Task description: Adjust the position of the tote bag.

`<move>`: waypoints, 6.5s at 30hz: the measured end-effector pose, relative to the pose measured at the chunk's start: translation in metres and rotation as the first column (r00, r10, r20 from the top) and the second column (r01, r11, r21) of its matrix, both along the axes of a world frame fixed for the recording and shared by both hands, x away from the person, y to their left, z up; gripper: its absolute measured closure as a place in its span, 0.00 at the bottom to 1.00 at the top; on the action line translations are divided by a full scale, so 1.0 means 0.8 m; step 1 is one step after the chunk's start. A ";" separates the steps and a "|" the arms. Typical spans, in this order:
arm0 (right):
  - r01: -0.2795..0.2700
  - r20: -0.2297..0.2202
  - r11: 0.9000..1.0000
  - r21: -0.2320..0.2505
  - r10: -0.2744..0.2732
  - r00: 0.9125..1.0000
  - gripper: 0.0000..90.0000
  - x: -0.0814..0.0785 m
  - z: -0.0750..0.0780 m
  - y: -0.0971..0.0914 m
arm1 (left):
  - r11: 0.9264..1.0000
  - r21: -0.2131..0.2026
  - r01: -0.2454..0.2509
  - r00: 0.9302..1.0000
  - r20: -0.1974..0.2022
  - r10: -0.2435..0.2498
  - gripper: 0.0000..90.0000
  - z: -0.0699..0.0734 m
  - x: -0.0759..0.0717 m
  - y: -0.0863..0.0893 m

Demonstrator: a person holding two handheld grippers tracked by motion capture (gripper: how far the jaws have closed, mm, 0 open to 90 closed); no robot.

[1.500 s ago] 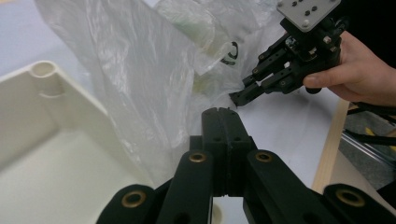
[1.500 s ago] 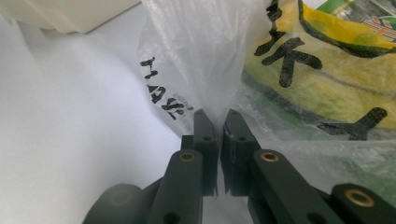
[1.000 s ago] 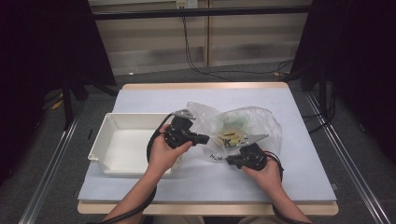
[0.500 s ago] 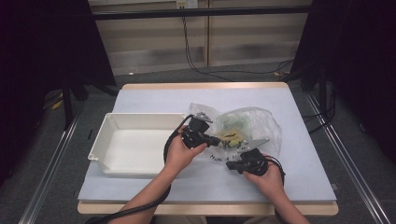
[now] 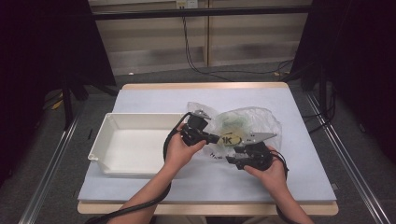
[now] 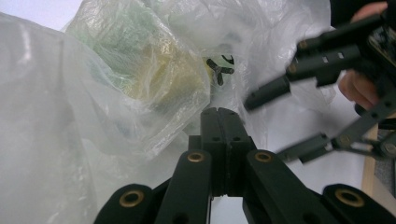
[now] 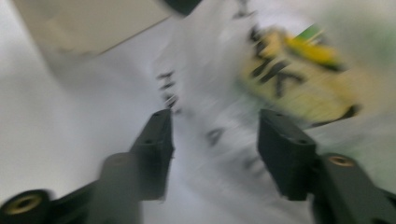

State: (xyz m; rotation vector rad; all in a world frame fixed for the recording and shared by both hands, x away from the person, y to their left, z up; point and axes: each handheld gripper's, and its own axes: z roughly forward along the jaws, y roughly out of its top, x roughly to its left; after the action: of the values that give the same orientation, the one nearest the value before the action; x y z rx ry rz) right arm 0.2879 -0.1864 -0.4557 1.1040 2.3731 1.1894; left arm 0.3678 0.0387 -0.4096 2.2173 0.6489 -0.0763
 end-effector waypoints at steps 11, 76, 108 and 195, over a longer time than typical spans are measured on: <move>0.074 0.033 0.995 -0.065 -0.072 0.997 0.15 0.061 0.000 -0.012 | 1.000 0.006 -0.026 1.000 0.003 0.026 1.00 -0.001 0.005 0.007; -0.026 0.030 0.996 -0.082 0.029 0.999 0.36 0.017 0.003 0.004 | 0.998 0.052 0.031 0.999 -0.035 -0.030 1.00 -0.028 -0.001 -0.030; -0.227 -0.077 0.969 -0.098 0.220 0.972 0.93 -0.016 -0.029 0.021 | 0.999 0.042 -0.020 0.999 -0.027 0.022 0.83 -0.042 -0.006 -0.046; 0.011 -0.012 0.992 -0.123 -0.013 1.000 0.69 0.025 -0.015 -0.017 | 0.993 0.078 -0.090 0.993 -0.069 0.095 0.97 -0.084 -0.023 -0.045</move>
State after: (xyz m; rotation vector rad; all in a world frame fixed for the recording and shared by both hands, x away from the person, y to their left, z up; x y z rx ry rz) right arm 0.3075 -0.2000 -0.4673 1.0873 2.4102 1.0195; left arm 0.3493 0.0028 -0.4768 2.2608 0.8060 -0.0872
